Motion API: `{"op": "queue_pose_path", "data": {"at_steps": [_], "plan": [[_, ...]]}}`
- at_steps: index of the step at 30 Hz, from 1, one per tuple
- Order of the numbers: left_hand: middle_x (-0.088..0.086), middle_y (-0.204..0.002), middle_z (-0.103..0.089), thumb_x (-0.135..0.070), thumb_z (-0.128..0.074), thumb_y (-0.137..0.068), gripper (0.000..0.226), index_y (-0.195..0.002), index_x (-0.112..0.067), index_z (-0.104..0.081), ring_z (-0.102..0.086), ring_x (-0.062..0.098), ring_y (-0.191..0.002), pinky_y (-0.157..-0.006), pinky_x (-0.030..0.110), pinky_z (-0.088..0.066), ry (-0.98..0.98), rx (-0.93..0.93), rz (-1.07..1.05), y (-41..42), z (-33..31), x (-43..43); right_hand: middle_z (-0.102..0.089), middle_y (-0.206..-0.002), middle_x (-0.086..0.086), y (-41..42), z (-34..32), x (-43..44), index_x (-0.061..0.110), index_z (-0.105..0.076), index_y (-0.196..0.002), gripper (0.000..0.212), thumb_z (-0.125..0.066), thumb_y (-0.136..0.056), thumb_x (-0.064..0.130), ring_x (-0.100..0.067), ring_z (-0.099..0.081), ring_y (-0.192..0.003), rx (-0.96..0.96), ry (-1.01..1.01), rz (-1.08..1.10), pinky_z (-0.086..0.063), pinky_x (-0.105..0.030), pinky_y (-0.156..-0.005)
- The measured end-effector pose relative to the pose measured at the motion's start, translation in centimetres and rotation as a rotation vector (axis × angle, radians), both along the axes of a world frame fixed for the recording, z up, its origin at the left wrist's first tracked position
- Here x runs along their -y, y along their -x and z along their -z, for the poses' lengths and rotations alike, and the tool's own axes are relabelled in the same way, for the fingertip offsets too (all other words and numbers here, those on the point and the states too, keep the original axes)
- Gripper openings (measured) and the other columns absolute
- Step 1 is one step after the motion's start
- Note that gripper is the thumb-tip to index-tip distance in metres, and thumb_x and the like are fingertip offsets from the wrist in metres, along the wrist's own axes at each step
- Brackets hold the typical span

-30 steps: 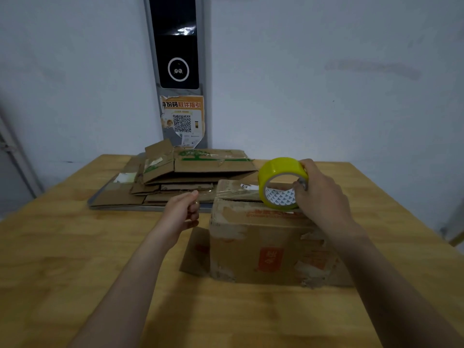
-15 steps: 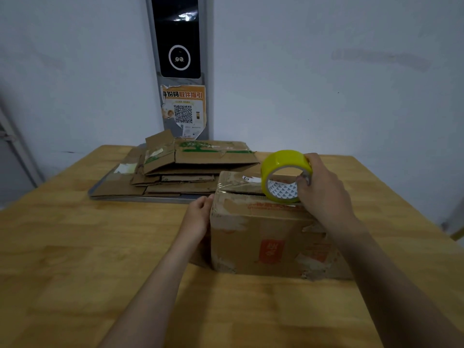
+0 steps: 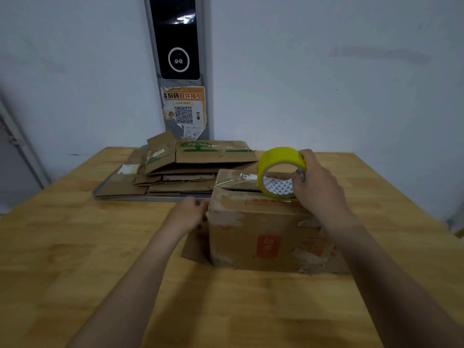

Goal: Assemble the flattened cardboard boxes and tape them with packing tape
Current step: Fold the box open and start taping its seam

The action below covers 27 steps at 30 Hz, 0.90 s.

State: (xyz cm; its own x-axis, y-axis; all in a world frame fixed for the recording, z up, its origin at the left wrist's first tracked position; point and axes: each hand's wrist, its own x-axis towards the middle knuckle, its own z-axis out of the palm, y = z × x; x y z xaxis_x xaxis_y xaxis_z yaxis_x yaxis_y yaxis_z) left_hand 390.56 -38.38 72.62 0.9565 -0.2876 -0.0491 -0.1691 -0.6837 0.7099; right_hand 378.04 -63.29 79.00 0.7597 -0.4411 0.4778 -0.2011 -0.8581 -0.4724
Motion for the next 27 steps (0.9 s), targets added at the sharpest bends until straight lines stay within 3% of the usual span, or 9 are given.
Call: {"op": "queue_pose_path", "data": {"at_steps": [3, 5, 6, 8, 11, 14, 19, 27], "plan": [[-0.008, -0.130, -0.063, -0.036, -0.041, -0.110, 0.035, -0.134, -0.022, -0.061, -0.059, 0.009, -0.111, -0.084, 0.026, -0.046, 0.203, 0.267, 0.067, 0.3, -3.0, -0.3, -0.057, -0.087, -0.002, 0.0, 0.0, 0.1, 0.031, -0.038, -0.127, 0.030, -0.049, -0.101, 0.023, -0.033, -0.053, -0.076, 0.004, 0.006, -0.009, -0.040, -0.039, -0.062], [-0.022, -0.146, -0.042, -0.042, -0.037, -0.110, 0.045, -0.151, -0.028, -0.047, -0.038, -0.002, -0.134, -0.100, 0.018, -0.033, 0.241, 0.332, 0.258, 0.8, -4.7, -0.1, -0.057, -0.086, -0.002, 0.0, -0.1, 0.2, 0.030, -0.038, -0.128, 0.030, -0.049, -0.102, 0.022, -0.033, -0.054, -0.075, -0.005, 0.015, -0.017, -0.040, -0.039, -0.061], [-0.026, -0.151, -0.031, -0.047, -0.034, -0.110, 0.050, -0.156, -0.029, -0.039, -0.024, -0.007, -0.141, -0.109, 0.021, -0.025, 0.178, 0.321, 0.361, 1.3, -5.2, 0.1, -0.057, -0.085, -0.002, 0.1, -0.1, 0.3, 0.030, -0.037, -0.129, 0.031, -0.049, -0.102, 0.022, -0.033, -0.055, -0.075, -0.009, 0.017, -0.023, -0.040, -0.039, -0.060], [-0.025, -0.162, -0.011, -0.056, -0.027, -0.107, 0.062, -0.163, -0.029, -0.023, -0.001, -0.010, -0.145, -0.121, 0.031, -0.012, -0.033, 0.265, 0.502, 2.1, -5.4, 0.6, -0.055, -0.082, -0.001, 0.1, -0.3, 0.3, 0.029, -0.037, -0.130, 0.031, -0.049, -0.102, 0.022, -0.033, -0.055, -0.074, -0.018, 0.033, -0.037, -0.038, -0.038, -0.059], [-0.017, -0.169, 0.007, -0.067, -0.017, -0.096, 0.081, -0.165, -0.025, -0.009, 0.013, -0.004, -0.151, -0.128, 0.044, 0.003, -0.250, 0.262, 0.535, 2.9, -5.2, 1.0, -0.053, -0.081, 0.001, 0.1, -1.0, 0.2, 0.028, -0.037, -0.130, 0.031, -0.049, -0.102, 0.020, -0.033, -0.052, -0.073, -0.030, 0.088, -0.050, -0.036, -0.038, -0.058], [-0.019, -0.167, 0.011, -0.077, -0.010, -0.086, 0.093, -0.165, -0.026, -0.006, 0.016, -0.005, -0.150, -0.128, 0.048, 0.004, -0.306, 0.291, 0.530, 3.0, -5.1, 0.9, -0.056, -0.087, 0.000, -0.2, -1.9, -0.2, 0.027, -0.040, -0.124, 0.032, -0.050, -0.098, 0.012, -0.029, -0.049, -0.069, -0.026, 0.167, -0.073, -0.035, -0.036, -0.056], [-0.020, -0.166, 0.016, -0.087, -0.004, -0.079, 0.105, -0.165, -0.026, -0.004, 0.018, -0.005, -0.149, -0.127, 0.047, 0.004, -0.423, 0.336, 0.525, 2.9, -5.2, 1.1, -0.060, -0.098, 0.001, -1.2, -2.7, -0.9, 0.030, -0.041, -0.129, 0.046, -0.048, -0.093, 0.004, -0.034, -0.052, -0.078, -0.062, 0.256, -0.071, -0.036, -0.040, -0.065], [-0.008, -0.171, 0.011, -0.081, 0.005, -0.079, 0.103, -0.165, -0.026, -0.002, 0.016, 0.006, -0.155, -0.126, 0.047, 0.010, -0.575, 0.419, 0.598, 4.5, -6.1, 2.9, -0.059, -0.099, -0.001, -2.3, -3.0, -1.5, 0.032, -0.042, -0.134, 0.055, -0.054, -0.088, 0.005, -0.030, -0.046, -0.072, -0.064, 0.391, -0.082, -0.027, -0.034, -0.057]]}}
